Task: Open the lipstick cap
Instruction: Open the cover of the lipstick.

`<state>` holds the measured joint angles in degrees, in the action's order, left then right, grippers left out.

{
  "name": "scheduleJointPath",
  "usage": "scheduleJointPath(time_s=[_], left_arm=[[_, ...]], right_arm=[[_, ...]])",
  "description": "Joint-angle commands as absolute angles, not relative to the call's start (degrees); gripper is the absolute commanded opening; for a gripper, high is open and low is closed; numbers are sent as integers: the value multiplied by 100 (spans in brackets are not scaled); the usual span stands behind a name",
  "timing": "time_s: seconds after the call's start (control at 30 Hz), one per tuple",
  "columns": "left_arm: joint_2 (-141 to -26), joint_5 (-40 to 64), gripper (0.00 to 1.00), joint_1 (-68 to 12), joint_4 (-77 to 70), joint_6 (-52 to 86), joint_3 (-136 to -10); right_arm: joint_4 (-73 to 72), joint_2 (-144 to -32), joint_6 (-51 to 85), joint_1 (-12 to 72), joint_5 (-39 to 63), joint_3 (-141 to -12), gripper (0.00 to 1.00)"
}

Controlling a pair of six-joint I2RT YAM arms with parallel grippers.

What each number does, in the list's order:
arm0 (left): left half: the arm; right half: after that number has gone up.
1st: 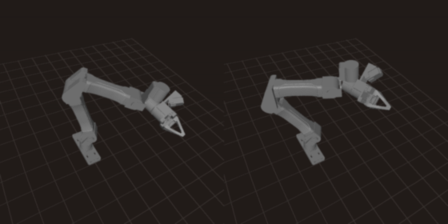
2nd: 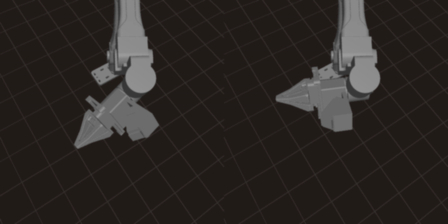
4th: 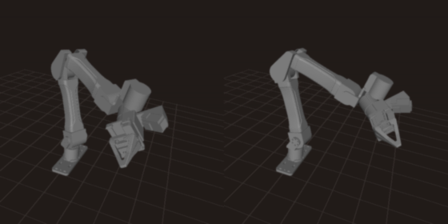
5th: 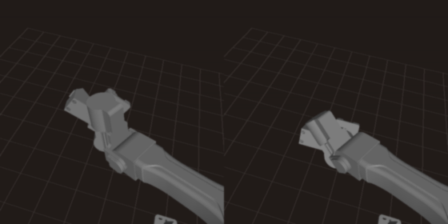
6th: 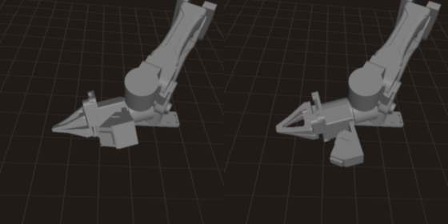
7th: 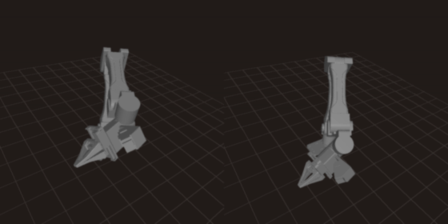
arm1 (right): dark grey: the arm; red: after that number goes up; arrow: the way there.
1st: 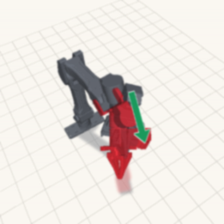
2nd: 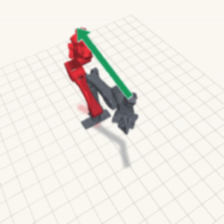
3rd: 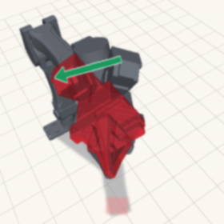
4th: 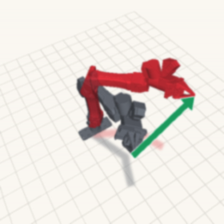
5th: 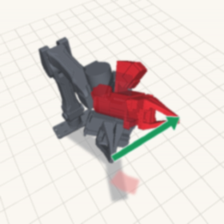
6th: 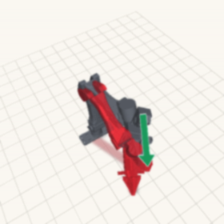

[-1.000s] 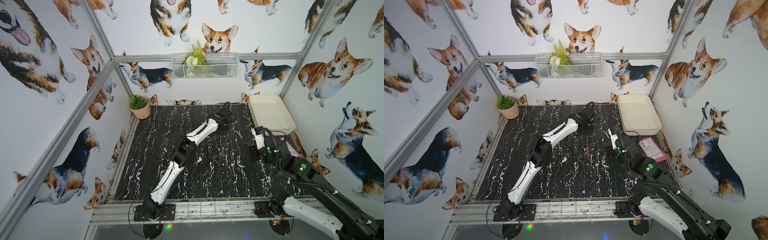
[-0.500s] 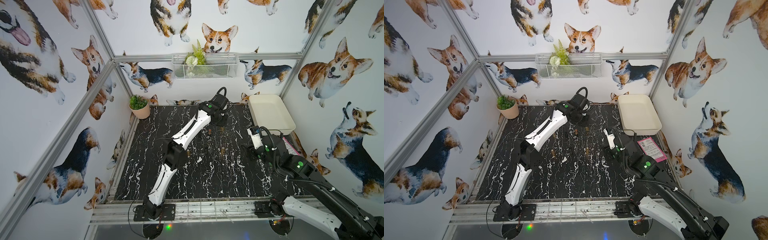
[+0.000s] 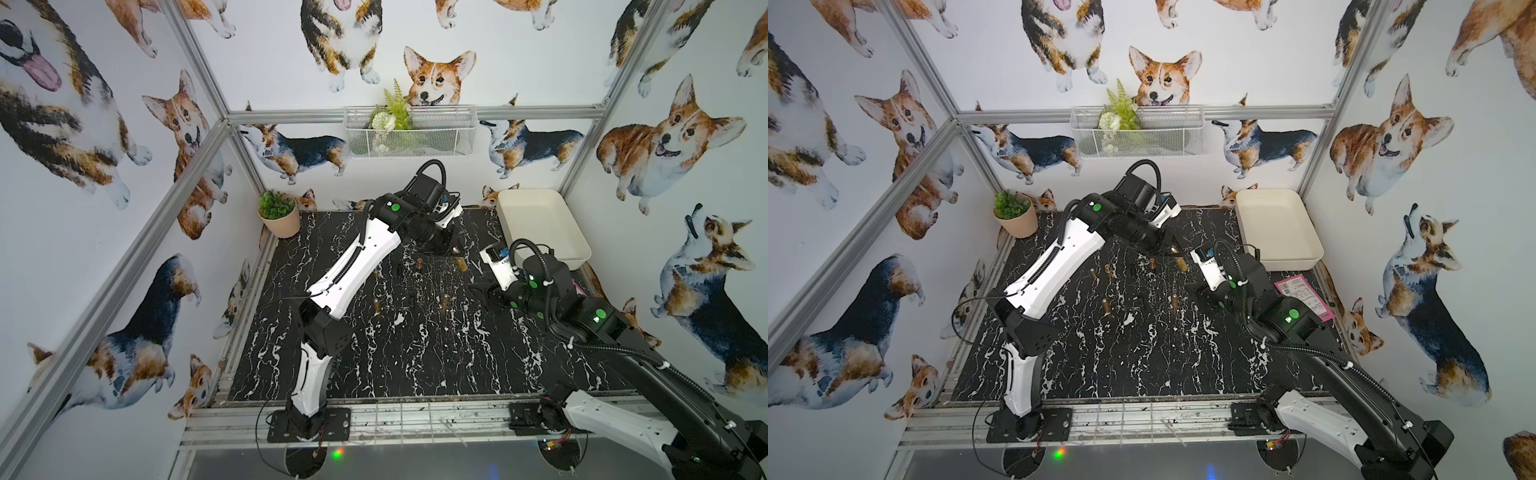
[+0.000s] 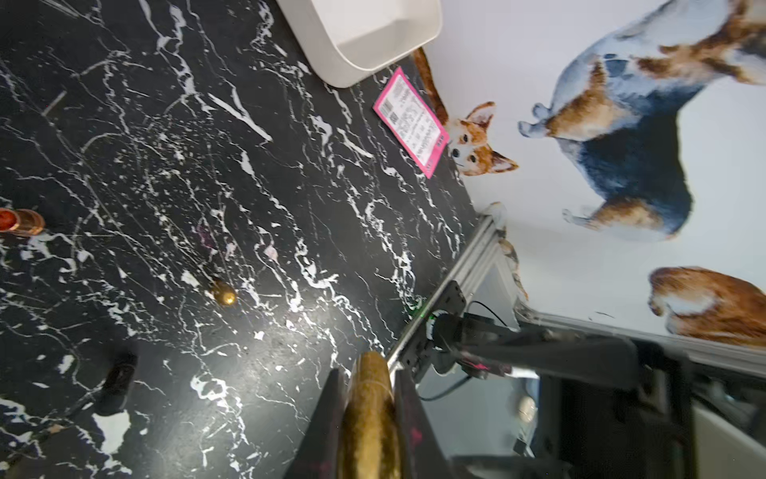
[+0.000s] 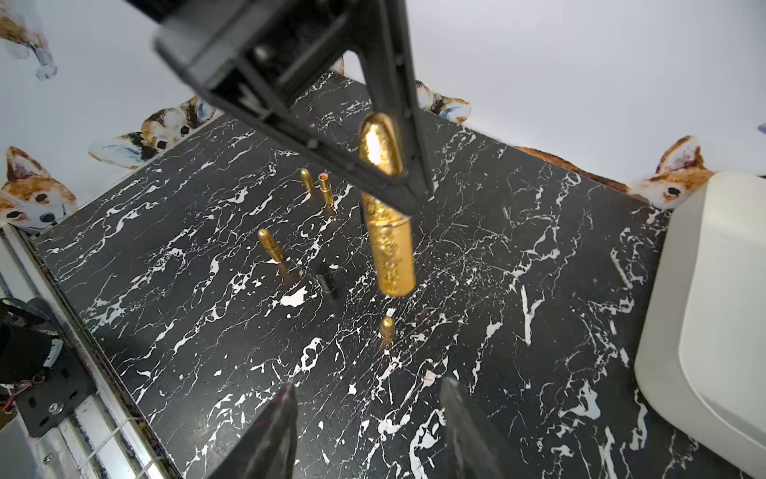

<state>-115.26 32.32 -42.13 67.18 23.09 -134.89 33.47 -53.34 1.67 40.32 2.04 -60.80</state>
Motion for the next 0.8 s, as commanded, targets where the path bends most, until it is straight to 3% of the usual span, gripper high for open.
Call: scheduleJointPath(time_s=[0.0, 0.43, 0.77], left_arm=[[-11229, 3763, 6, -4244, 6705, 2391, -13339], [-10852, 3911, 6, -4377, 6893, 2224, -12920], [-10986, 3878, 5, -4370, 6961, 2190, -12999]], right_arm=[[3456, -5649, -104, 4018, 286, -6440, 56], [3295, -6012, -233, 4025, 633, -6698, 47], [3339, -6137, -255, 4017, 934, -6785, 22]])
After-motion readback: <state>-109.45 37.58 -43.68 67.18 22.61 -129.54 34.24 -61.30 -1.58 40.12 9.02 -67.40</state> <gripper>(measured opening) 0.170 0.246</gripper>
